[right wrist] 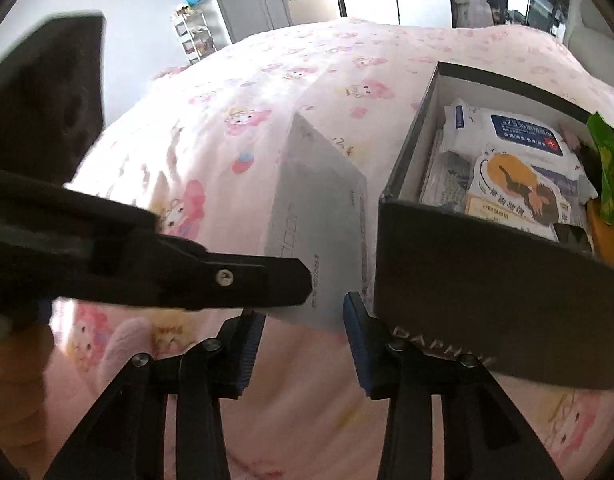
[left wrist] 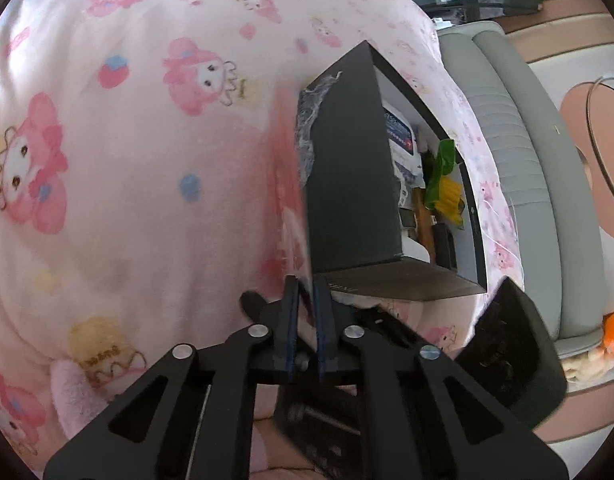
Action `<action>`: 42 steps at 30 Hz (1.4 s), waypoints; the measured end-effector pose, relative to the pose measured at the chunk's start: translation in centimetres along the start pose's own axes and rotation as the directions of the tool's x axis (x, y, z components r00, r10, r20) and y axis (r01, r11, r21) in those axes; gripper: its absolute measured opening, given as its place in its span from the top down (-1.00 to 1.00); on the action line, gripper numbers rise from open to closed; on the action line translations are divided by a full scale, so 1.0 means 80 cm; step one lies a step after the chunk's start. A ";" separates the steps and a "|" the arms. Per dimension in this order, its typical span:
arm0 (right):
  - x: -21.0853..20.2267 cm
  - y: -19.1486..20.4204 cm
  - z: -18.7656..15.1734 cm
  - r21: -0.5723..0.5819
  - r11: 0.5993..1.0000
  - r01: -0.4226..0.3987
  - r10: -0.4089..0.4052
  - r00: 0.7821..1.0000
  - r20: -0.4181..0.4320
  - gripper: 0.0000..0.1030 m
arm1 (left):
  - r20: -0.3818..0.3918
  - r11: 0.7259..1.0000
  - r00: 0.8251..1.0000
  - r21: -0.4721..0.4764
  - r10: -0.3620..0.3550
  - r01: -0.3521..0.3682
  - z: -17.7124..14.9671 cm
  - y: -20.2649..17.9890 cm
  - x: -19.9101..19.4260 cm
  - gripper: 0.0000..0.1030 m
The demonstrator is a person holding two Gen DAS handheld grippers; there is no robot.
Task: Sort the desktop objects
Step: 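Grasp the raised envelope with the left gripper while the right gripper lets go, then carry the red envelope with the left gripper toward the black box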
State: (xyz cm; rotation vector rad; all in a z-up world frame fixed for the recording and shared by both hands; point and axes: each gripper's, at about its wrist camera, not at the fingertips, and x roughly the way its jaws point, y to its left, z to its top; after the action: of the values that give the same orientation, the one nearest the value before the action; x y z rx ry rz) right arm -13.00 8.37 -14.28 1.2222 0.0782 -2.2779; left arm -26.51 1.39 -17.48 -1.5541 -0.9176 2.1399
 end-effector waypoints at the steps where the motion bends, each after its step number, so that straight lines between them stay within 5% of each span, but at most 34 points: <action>1: 0.001 -0.004 -0.001 0.021 1.000 -0.013 0.013 1.000 -0.001 0.69 | 0.002 1.000 1.000 -0.005 -0.018 0.018 0.001 0.000 -0.002 0.86; 5: -0.016 -0.029 -0.007 0.135 0.984 -0.112 0.111 0.994 0.015 0.84 | 0.033 0.996 0.996 -0.026 -0.081 0.082 0.003 -0.001 -0.015 0.32; 9: -0.049 -0.029 -0.013 0.156 0.961 -0.226 0.227 0.974 0.017 0.91 | 0.123 0.993 0.987 -0.051 -0.100 0.107 -0.002 0.002 -0.039 0.35; 14: -0.079 -0.024 -0.020 0.092 0.938 -0.334 0.337 0.942 -0.011 0.94 | 0.178 0.982 0.984 -0.183 -0.018 0.051 0.003 0.033 -0.045 0.35; 20: -0.053 -0.057 -0.046 0.182 0.963 -0.200 0.218 0.973 -0.080 0.94 | 0.109 0.965 0.986 -0.245 0.125 -0.095 0.002 0.050 -0.027 0.35; 25: -0.026 -0.077 -0.028 0.200 0.965 -0.169 0.191 0.977 -0.096 0.93 | 0.108 0.932 0.964 -0.304 0.241 -0.199 0.003 0.066 -0.024 0.35; 32: -0.027 -0.110 -0.021 0.284 0.953 -0.103 0.144 0.981 -0.130 0.92 | 0.137 0.880 0.940 -0.415 0.313 -0.233 0.005 0.102 -0.036 0.31; 37: -0.008 -0.113 -0.019 0.316 0.945 -0.082 0.137 0.979 -0.154 0.90 | 0.046 0.916 0.962 -0.320 0.271 -0.242 0.006 0.085 -0.002 0.28; 40: -0.001 -0.106 -0.019 0.308 0.949 -0.068 0.121 0.980 -0.157 0.84 | -0.025 0.923 0.951 -0.234 0.307 -0.304 0.000 0.068 0.018 0.24; 42: -0.004 -0.105 -0.019 0.306 0.949 -0.070 0.121 0.981 -0.153 0.80 | -0.041 0.943 0.967 -0.215 0.250 -0.253 -0.003 0.060 0.021 0.16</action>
State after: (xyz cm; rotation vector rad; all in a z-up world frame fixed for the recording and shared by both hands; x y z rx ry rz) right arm -15.87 16.10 -16.60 1.5394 -0.2696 -2.1502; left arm -26.38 -1.07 -21.95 -1.8815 -1.0278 2.2583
